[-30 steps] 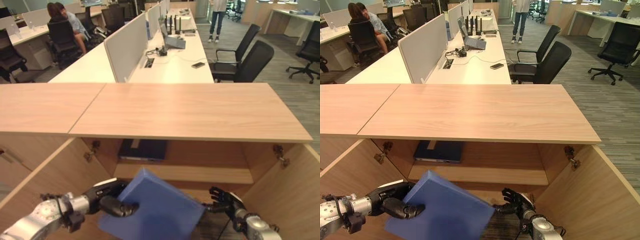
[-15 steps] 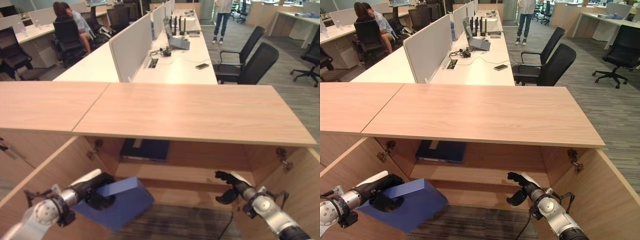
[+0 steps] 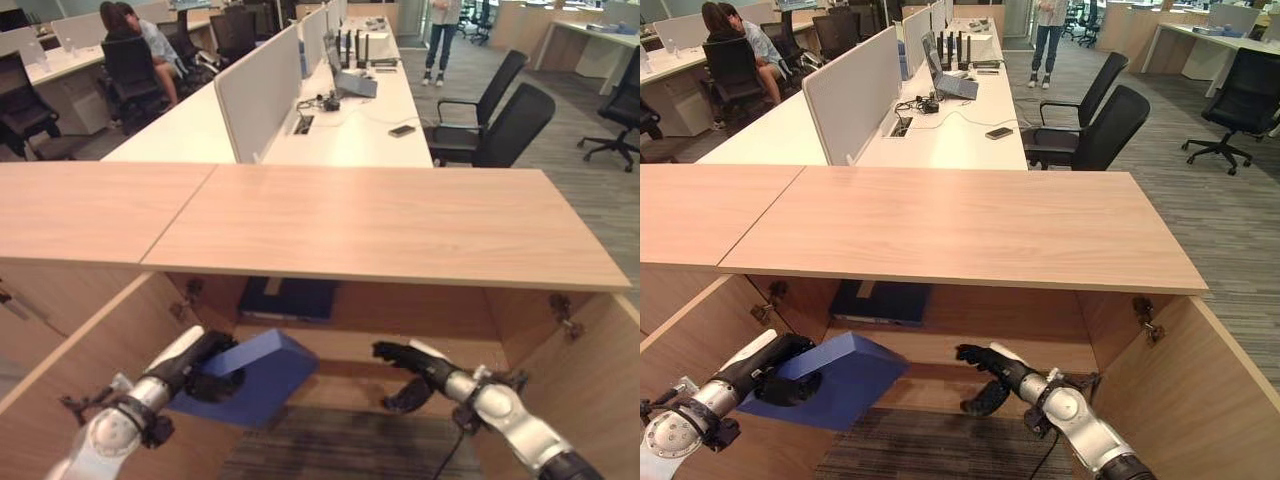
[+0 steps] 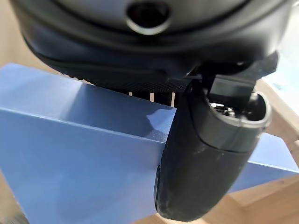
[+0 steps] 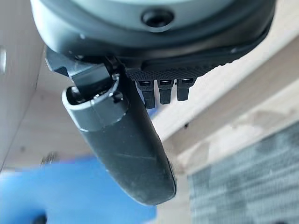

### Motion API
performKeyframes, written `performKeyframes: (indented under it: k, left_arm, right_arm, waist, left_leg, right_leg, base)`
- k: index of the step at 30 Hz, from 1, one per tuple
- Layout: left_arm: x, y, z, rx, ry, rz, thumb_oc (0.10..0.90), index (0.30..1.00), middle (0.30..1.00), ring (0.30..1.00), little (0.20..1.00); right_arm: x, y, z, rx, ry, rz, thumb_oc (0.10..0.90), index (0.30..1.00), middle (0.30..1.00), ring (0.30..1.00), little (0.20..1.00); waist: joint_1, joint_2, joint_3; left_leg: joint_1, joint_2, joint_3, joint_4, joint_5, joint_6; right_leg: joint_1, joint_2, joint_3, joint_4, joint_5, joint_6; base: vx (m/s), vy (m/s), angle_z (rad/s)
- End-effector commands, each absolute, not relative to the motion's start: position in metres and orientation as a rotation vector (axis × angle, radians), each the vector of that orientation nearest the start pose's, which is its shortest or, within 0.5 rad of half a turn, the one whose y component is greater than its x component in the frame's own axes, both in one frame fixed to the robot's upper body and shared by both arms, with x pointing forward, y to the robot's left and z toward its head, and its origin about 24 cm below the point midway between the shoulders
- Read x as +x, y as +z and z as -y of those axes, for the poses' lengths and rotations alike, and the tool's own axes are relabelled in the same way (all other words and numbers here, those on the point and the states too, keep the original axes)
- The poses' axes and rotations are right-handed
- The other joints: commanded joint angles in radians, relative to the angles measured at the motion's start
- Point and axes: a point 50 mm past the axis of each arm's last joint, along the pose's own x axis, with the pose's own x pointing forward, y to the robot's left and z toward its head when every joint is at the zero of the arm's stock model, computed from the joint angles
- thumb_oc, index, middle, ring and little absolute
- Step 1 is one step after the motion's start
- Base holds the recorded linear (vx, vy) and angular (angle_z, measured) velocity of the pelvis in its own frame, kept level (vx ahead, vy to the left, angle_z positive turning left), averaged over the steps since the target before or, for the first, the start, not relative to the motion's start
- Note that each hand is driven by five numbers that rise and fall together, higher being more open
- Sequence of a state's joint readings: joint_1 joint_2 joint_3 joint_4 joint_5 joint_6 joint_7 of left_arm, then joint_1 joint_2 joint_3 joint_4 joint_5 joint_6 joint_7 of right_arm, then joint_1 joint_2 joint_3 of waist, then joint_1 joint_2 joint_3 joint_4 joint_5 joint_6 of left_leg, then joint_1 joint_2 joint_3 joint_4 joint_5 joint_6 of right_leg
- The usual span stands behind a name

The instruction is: Put the empty folder in the office cabinet

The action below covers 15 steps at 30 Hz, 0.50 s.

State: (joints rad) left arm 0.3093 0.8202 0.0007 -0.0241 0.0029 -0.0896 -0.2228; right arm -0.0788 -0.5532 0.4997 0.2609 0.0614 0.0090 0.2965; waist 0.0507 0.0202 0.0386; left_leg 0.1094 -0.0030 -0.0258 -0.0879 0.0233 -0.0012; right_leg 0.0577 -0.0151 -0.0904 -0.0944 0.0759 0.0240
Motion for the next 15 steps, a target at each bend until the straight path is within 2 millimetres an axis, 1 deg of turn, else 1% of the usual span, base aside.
performKeyframes:
  k: [1,2,3,4,5,7,13,15]
  left_arm:
    - [0.222,0.117,-0.279,0.795,-0.252,0.076,0.4,0.3,0.3,0.3,0.3]
    - [0.221,0.121,-0.272,0.766,-0.306,0.094,0.4,0.3,0.3,0.3,0.3]
    - [0.221,0.121,-0.272,0.765,-0.306,0.094,0.4,0.3,0.3,0.3,0.3]
    - [0.22,0.126,-0.265,0.736,-0.354,0.114,0.4,0.3,0.3,0.3,0.3]
    - [0.22,0.126,-0.265,0.736,-0.355,0.114,0.4,0.3,0.3,0.3,0.3]
    - [0.22,0.132,-0.258,0.717,-0.4,0.135,0.4,0.3,0.3,0.3,0.3]
    - [0.222,0.138,-0.252,0.727,-0.448,0.156,0.4,0.3,0.3,0.3,0.3]
    - [0.221,0.14,-0.25,0.738,-0.475,0.155,0.4,0.3,0.3,0.3,0.3]
  right_arm:
    - [0.264,0.021,0.147,-0.522,0.682,-0.128,0.8,0.9,0.9,0.9,0.9]
    - [0.269,0.029,0.143,-0.531,0.663,-0.082,0.8,0.9,0.9,0.9,0.9]
    - [0.269,0.029,0.143,-0.531,0.663,-0.081,0.8,0.9,0.9,0.9,0.9]
    - [0.273,0.037,0.141,-0.564,0.653,-0.034,0.8,0.9,0.9,0.9,0.9]
    - [0.273,0.037,0.14,-0.564,0.652,-0.034,0.8,0.9,0.9,0.9,0.9]
    - [0.276,0.047,0.137,-0.585,0.648,0.016,0.8,0.9,0.9,0.9,0.9]
    - [0.276,0.056,0.135,-0.592,0.659,0.057,0.8,0.9,0.9,0.9,0.9]
    - [0.276,0.06,0.137,-0.622,0.658,0.075,0.8,0.9,0.9,0.9,0.9]
  waist:
    - [-0.002,-0.031,-0.045]
    - [-0.002,-0.028,-0.045]
    - [-0.001,-0.029,-0.045]
    - [-0.003,-0.025,-0.046]
    - [-0.002,-0.025,-0.046]
    - [-0.004,-0.024,-0.047]
    - [-0.007,-0.024,-0.047]
    - [-0.007,-0.023,-0.047]
  left_leg:
    - [-0.005,0.003,0.05,0.001,-0.074,-0.031]
    - [-0.005,0.003,0.051,0.001,-0.073,-0.03]
    - [-0.005,0.003,0.051,0.001,-0.073,-0.03]
    - [-0.005,0.002,0.051,0.001,-0.073,-0.03]
    - [-0.005,0.002,0.051,0.001,-0.073,-0.03]
    - [-0.004,0.001,0.051,0.001,-0.073,-0.03]
    - [-0.005,0.001,0.05,0.001,-0.074,-0.03]
    - [-0.005,0.002,0.05,0.001,-0.073,-0.03]
  right_leg:
    - [0.047,-0.047,-0.011,0.007,-0.093,0.075]
    - [0.047,-0.047,-0.01,0.007,-0.092,0.075]
    - [0.047,-0.047,-0.01,0.007,-0.092,0.075]
    - [0.047,-0.048,-0.01,0.007,-0.091,0.075]
    - [0.048,-0.048,-0.01,0.007,-0.091,0.075]
    - [0.048,-0.048,-0.01,0.007,-0.09,0.075]
    - [0.049,-0.048,-0.01,0.007,-0.09,0.076]
    - [0.049,-0.049,-0.012,0.007,-0.09,0.077]
  base:
    - [0.0,0.0,0.0]
    - [0.0,0.0,0.0]
    - [0.0,0.0,0.0]
    - [0.0,0.0,0.0]
    - [0.0,0.0,0.0]
    - [0.0,0.0,0.0]
    - [0.0,0.0,0.0]
    - [0.0,0.0,0.0]
